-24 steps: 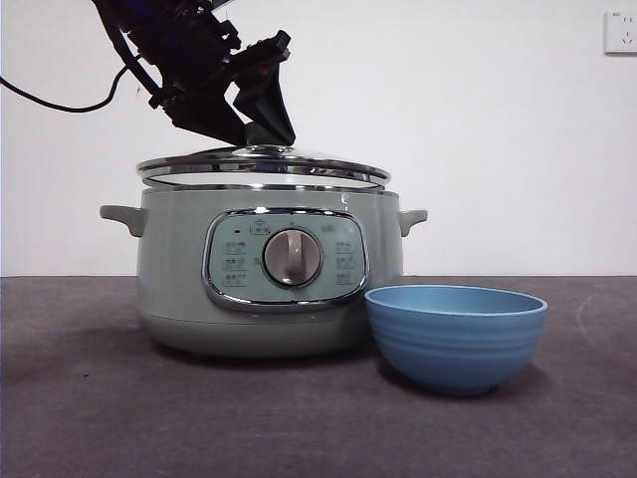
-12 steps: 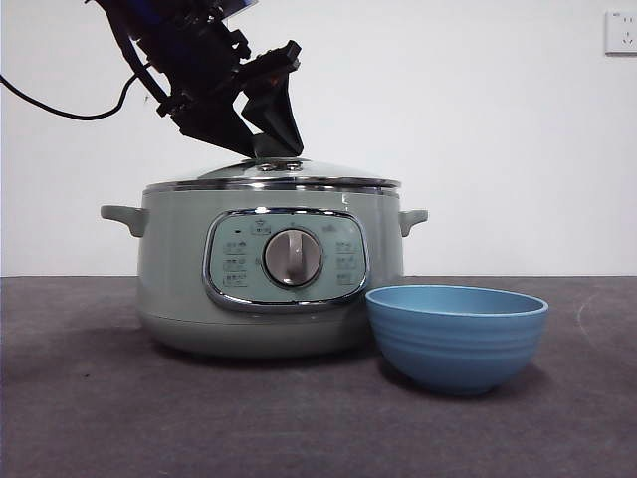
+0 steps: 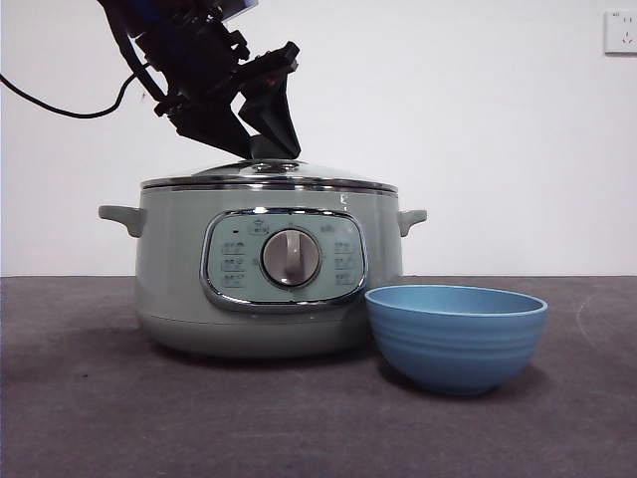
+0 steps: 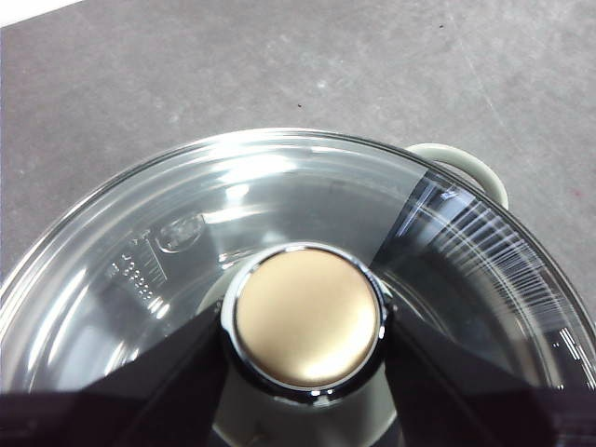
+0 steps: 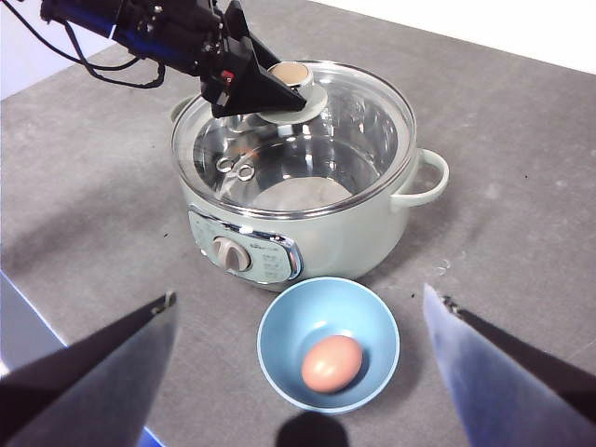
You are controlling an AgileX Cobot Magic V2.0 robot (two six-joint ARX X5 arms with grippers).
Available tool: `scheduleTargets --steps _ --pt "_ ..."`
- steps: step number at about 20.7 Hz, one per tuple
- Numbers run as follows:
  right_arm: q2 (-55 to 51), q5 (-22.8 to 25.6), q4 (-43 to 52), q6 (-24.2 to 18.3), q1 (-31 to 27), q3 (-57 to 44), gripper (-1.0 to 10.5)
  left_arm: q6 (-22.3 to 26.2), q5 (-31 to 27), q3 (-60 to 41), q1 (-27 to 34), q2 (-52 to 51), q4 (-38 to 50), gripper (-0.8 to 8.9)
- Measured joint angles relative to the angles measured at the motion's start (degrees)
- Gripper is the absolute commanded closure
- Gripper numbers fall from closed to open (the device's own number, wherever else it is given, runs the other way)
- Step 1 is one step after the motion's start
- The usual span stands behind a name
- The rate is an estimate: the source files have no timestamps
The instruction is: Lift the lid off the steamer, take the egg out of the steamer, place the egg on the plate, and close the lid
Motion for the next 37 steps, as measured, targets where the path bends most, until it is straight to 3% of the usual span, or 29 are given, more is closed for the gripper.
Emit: scheduleTargets --steps 3,4,7,8,15,18,21,29,33,37 --pt "0.0 0.0 0.0 0.0 0.0 0.0 5.0 0.0 0.0 0.0 0.0 0.0 -0.1 8.11" --pt "0.0 0.0 0.0 0.0 0.0 0.0 5.0 0.0 0.0 0.0 0.0 0.0 -0.1 7.67" --pt "0.0 0.0 0.0 0.0 0.0 0.0 5.0 0.0 0.0 0.0 0.0 0.0 -0.1 2.86" --pt "0.0 0.0 0.0 0.0 0.0 0.0 5.0 0.0 0.0 0.0 0.0 0.0 -0.1 2.52" --pt "0.0 0.0 0.0 0.0 0.0 0.0 5.0 0.0 0.0 0.0 0.0 -4.0 -2.2 2.52" --pt "0.0 0.0 0.0 0.0 0.0 0.0 5.0 0.1 0.1 1.0 0.0 -8.7 -6.9 2.52" --pt "0.0 -0.1 0.0 0.0 0.0 0.0 5.0 0.1 1.6 2.7 0.0 -14.7 -16.2 2.52" --pt "0.0 -0.2 -7.3 0.0 0.0 0.0 5.0 0.0 13.6 7.9 0.0 -29.3 -44.3 2.53" --pt "0.1 -7.1 -12.8 0.0 0.0 0.0 5.1 0.0 15.1 7.9 0.0 -34.0 -55.8 2.53" --pt "0.1 -8.0 -13.2 0.3 0.0 0.0 5.1 0.0 15.1 7.9 0.0 -34.9 -58.9 2.86"
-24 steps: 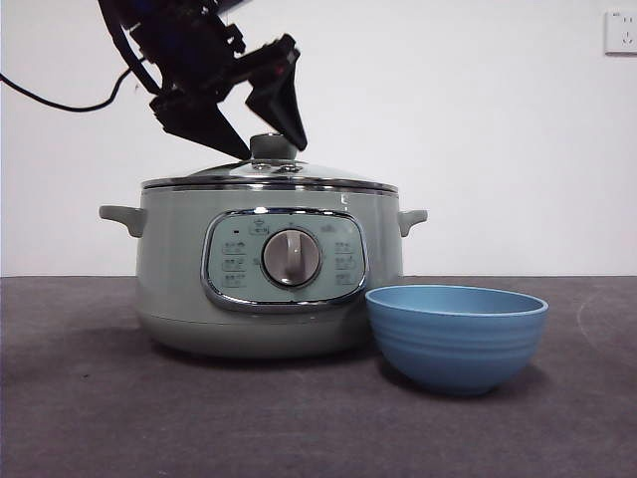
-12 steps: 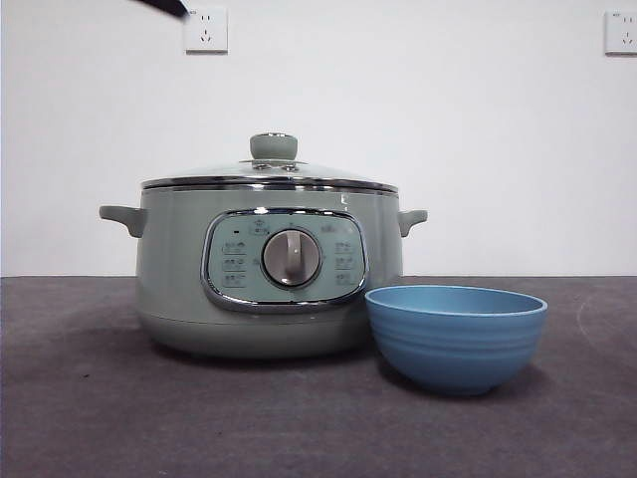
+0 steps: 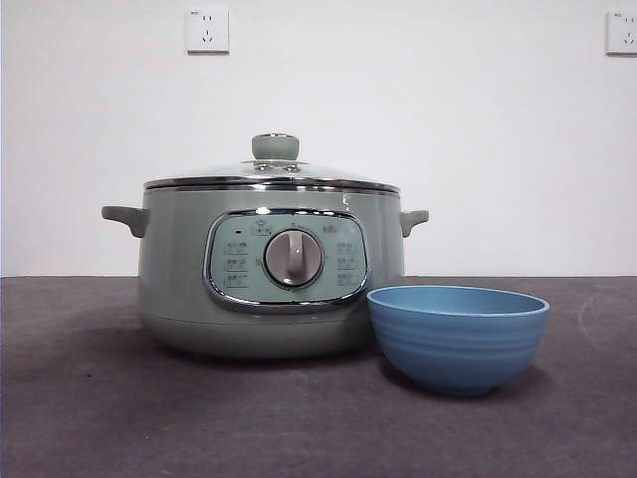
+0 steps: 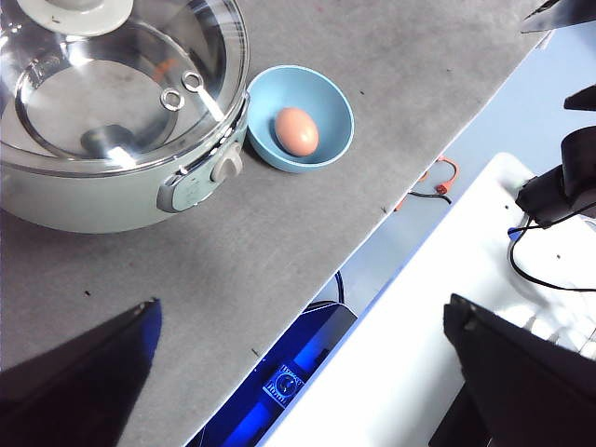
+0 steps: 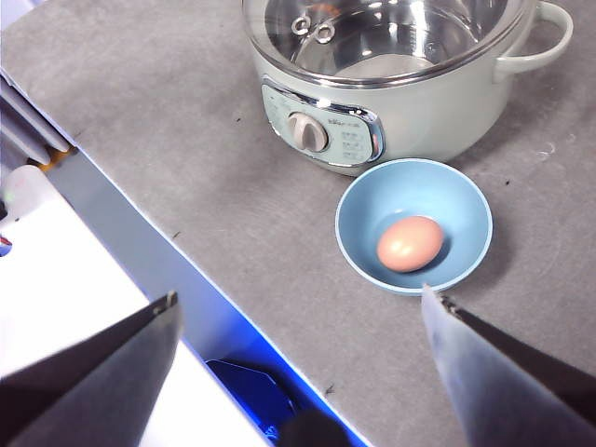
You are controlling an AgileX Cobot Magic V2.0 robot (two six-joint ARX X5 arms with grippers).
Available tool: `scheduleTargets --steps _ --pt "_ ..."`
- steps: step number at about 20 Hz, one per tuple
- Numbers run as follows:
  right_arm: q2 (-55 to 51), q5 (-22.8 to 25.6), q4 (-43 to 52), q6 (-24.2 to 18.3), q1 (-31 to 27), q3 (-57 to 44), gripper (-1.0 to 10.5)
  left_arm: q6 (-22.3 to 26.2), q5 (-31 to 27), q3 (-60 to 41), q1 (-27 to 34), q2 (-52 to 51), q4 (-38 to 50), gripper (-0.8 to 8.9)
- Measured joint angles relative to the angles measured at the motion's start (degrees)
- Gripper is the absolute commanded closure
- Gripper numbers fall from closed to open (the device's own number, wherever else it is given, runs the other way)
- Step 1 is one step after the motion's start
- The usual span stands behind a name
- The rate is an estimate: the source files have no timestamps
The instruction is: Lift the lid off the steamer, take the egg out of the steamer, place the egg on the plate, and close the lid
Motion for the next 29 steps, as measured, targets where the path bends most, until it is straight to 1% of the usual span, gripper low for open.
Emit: scheduleTargets --steps 2,3,4,5,6,11,14,25,27,28,29 --pt "0.0 0.0 0.0 0.4 0.0 0.0 5.1 0.0 0.0 0.0 0.0 0.1 0.0 4.06" --pt "0.0 0.0 0.0 0.5 0.0 0.0 5.2 0.0 0.0 0.0 0.0 0.1 0.0 5.01" --pt "0.0 0.0 0.0 0.6 0.0 0.0 6.4 0.0 0.0 0.0 0.0 0.1 0.0 6.26" --pt "0.0 0.0 -0.1 0.8 0.0 0.0 8.1 0.0 0.0 0.0 0.0 0.1 0.0 7.52" --pt "0.0 0.0 -0.1 0.8 0.0 0.0 9.7 0.0 0.0 0.0 0.0 0.1 0.0 8.34" --pt "0.0 0.5 -0.2 0.8 0.0 0.0 9.5 0.1 0.0 0.0 0.0 0.1 0.3 8.17" --pt "0.0 0.6 -0.1 0.8 0.0 0.0 9.5 0.1 0.0 0.0 0.0 0.1 1.4 8.17" --pt "0.0 0.6 -0.1 0.8 0.0 0.0 9.5 0.2 0.0 0.0 0.0 0.1 1.5 8.17" --pt "0.0 0.6 -0.2 0.8 0.0 0.0 9.5 0.8 -1.6 0.0 0.0 0.0 2.9 8.17" --pt "0.0 0.6 -0.2 0.8 0.0 0.0 9.5 1.9 -3.2 0.0 0.4 -0.2 5.0 8.17" --pt "0.0 0.6 -0.2 0.8 0.0 0.0 9.5 4.0 -4.2 0.0 1.3 -0.8 8.9 8.17"
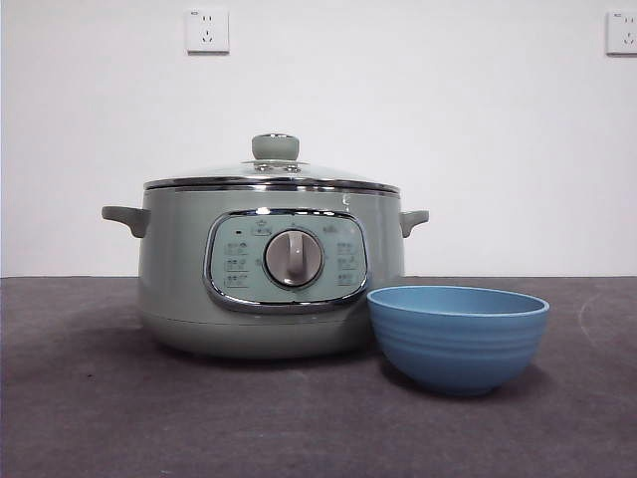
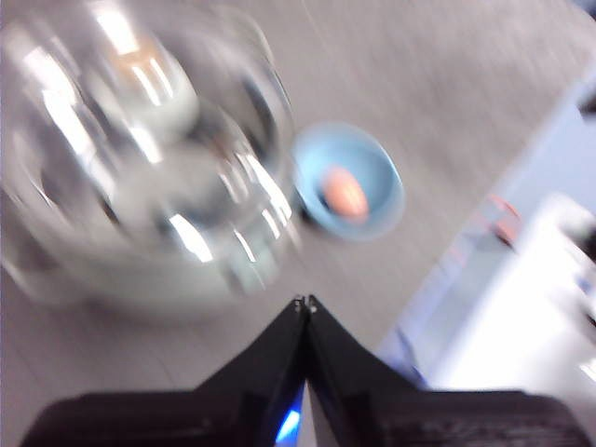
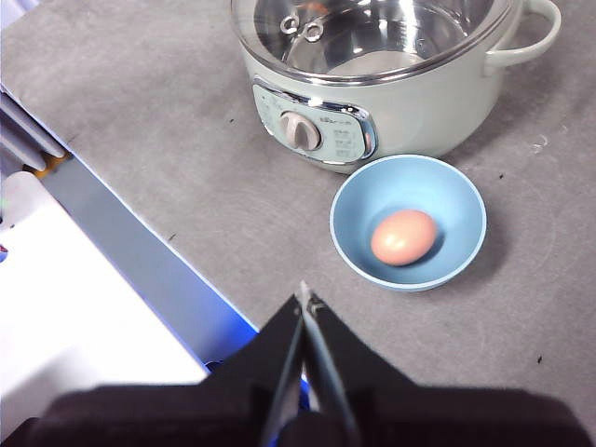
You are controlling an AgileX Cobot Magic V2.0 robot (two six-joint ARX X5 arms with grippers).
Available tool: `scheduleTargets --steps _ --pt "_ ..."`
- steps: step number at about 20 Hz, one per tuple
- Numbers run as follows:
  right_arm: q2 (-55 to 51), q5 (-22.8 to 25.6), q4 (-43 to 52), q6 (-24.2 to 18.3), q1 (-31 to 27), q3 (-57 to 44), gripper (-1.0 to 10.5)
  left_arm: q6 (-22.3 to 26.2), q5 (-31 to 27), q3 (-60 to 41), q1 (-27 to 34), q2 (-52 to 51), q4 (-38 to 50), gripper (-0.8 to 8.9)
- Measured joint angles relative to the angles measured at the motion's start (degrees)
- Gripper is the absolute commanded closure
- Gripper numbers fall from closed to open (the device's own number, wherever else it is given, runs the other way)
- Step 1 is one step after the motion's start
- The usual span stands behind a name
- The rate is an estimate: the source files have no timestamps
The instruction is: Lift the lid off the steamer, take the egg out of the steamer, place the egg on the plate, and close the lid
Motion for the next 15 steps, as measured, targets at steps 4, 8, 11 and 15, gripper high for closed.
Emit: scheduleTargets --steps 4,8,11,15 --pt "0.0 0.0 0.0 0.0 0.0 0.0 9.5 13.8 10.6 -8.3 7.1 -8.4 27.2 8.17" --pt "0.0 0.0 0.0 0.0 0.0 0.0 9.5 17.6 14.1 -28.0 16.1 -20.0 49.8 8.17" --pt "0.0 0.0 0.0 0.0 0.0 0.0 9.5 17.8 13.3 -43.9 20.0 -28.9 56.6 8.17" --pt "0.0 0.0 0.0 0.0 0.0 0.0 9.5 13.6 5.7 -60.0 23.4 -39.0 58.6 8.17"
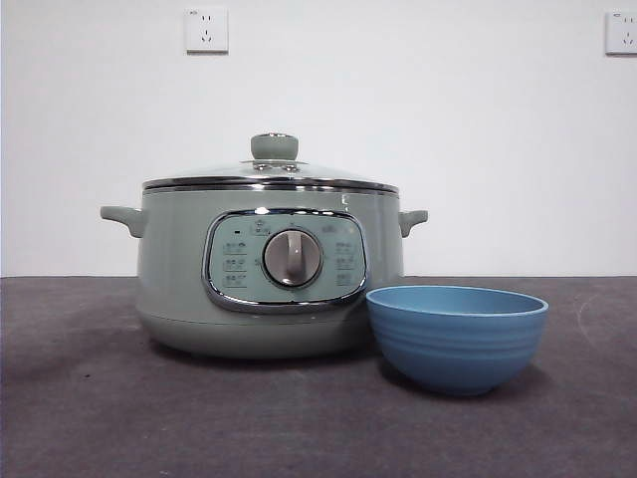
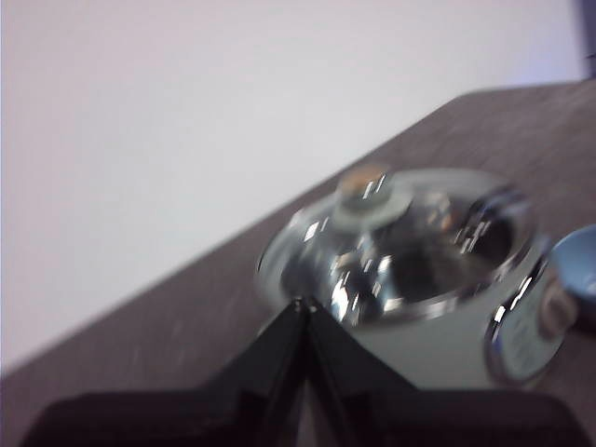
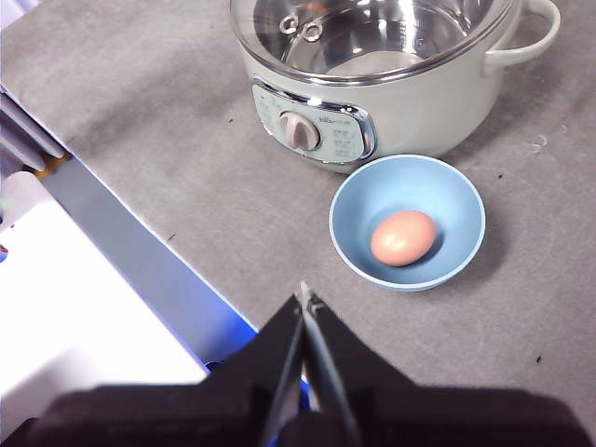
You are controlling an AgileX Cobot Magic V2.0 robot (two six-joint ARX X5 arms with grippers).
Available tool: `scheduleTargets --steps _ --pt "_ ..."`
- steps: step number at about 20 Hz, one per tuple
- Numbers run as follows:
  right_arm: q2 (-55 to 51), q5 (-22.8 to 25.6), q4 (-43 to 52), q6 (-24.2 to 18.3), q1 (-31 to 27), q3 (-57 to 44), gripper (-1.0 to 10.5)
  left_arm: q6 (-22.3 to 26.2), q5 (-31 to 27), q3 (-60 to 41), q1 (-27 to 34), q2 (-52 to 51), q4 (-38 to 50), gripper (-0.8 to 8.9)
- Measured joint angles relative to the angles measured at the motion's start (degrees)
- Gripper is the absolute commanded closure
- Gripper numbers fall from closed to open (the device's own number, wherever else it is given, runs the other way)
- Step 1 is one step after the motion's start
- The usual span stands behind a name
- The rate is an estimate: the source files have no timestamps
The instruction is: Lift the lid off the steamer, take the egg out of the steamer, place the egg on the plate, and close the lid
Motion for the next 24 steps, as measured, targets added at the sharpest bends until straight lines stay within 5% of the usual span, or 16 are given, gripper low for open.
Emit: scheduleTargets --steps 5,11,24 --pt "0.0 0.0 0.0 0.0 0.0 0.0 9.5 -7.3 -8.0 -10.1 1.2 -7.2 0.4 8.17" --pt "0.0 0.0 0.0 0.0 0.0 0.0 9.5 -11.6 -8.2 -19.5 1.2 -14.5 -0.2 8.17" --pt "0.0 0.0 0.0 0.0 0.0 0.0 9.5 -15.1 -7.8 -19.7 1.2 -17.7 -3.8 8.17"
